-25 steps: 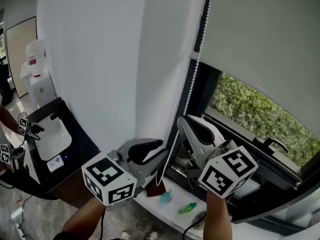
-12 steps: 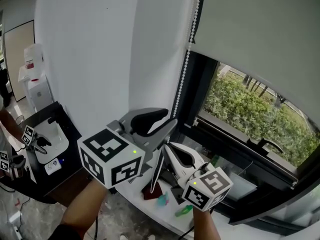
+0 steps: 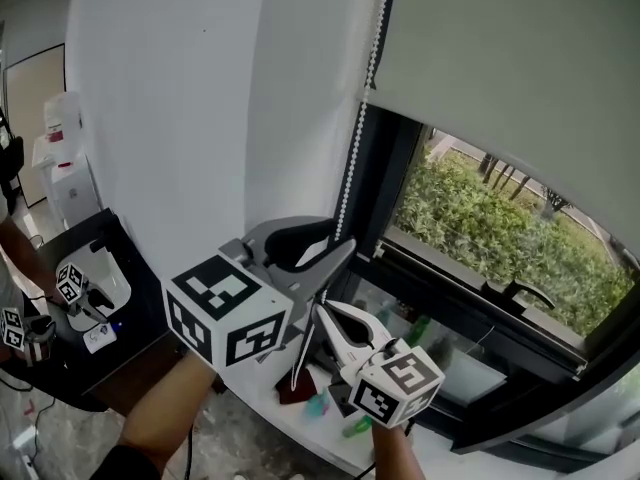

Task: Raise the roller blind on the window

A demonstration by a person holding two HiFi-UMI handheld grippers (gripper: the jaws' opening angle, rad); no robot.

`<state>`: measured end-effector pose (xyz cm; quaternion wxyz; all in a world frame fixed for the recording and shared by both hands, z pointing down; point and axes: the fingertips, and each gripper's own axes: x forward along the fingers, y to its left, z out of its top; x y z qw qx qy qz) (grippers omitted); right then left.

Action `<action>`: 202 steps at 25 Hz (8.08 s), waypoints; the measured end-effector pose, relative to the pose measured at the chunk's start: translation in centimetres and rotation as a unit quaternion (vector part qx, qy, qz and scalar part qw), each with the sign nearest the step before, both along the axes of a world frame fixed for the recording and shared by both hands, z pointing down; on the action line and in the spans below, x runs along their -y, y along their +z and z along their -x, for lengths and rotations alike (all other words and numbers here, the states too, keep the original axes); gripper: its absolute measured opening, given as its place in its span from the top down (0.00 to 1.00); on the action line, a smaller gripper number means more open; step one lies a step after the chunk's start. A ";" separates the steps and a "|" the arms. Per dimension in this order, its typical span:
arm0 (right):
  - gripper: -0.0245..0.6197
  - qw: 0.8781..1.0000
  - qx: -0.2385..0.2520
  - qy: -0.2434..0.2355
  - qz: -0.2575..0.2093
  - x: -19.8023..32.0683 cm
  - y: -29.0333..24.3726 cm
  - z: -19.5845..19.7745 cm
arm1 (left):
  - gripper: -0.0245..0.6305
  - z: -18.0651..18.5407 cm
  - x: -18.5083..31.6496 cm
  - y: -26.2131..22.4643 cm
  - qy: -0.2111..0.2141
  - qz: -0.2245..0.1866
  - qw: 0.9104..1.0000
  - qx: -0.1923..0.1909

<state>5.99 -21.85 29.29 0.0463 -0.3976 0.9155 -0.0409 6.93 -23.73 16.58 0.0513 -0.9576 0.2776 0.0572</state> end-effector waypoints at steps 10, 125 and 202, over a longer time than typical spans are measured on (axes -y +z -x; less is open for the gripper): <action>0.95 1.000 -0.004 0.001 0.022 0.9 2.4 0.2 | 0.95 0.0 0.5 1.5 -0.008 0.018 1.000 0.017; 0.69 0.996 0.021 -0.028 -0.079 2.1 -16.5 0.4 | 0.95 0.7 -0.3 13.4 -0.024 0.071 0.989 0.129; 0.95 0.980 -0.062 0.181 0.061 -4.8 10.3 0.9 | 0.96 4.7 -5.5 22.4 -0.116 0.105 0.985 0.068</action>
